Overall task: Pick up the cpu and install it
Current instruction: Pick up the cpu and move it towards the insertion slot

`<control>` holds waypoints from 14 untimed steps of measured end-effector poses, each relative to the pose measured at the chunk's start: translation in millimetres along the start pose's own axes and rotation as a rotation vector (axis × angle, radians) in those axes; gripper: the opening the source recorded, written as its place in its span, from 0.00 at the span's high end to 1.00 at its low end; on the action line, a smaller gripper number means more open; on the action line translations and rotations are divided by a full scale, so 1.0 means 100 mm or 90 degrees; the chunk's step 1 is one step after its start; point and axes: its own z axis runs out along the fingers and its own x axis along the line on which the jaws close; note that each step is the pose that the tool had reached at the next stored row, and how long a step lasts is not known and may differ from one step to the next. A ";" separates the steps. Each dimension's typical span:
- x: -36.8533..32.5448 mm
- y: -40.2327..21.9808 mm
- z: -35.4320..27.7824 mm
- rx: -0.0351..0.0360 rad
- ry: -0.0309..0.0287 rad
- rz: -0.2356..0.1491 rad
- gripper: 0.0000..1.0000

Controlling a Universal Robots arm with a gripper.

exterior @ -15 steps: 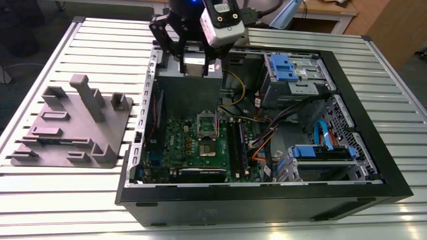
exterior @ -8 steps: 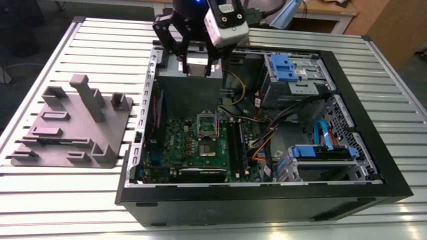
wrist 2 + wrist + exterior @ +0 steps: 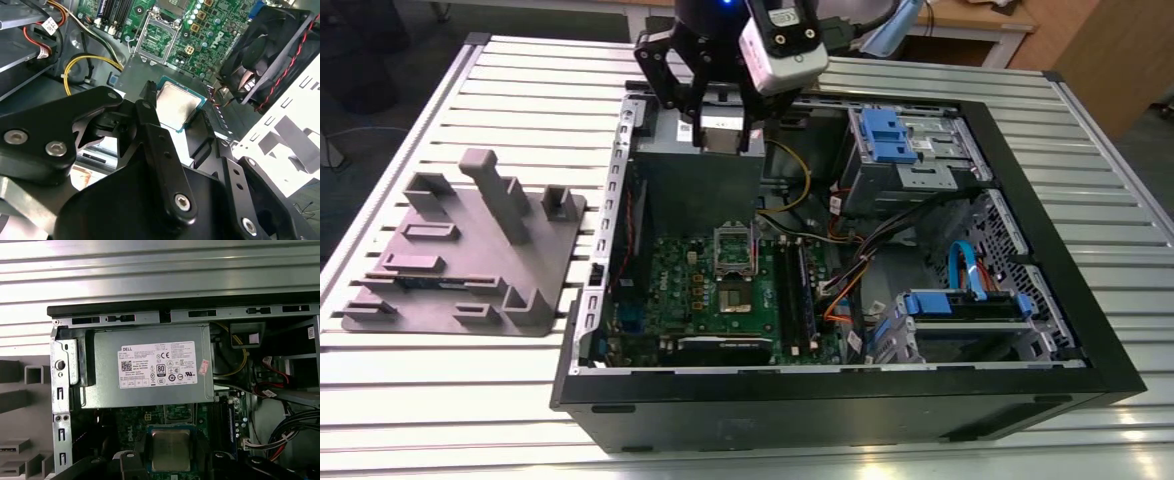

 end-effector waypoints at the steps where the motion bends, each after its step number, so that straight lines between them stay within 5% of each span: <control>1: -0.007 0.001 0.000 0.0000 0.0000 0.000 0.53; 14: -0.072 -0.028 0.003 0.0000 0.0000 0.000 0.53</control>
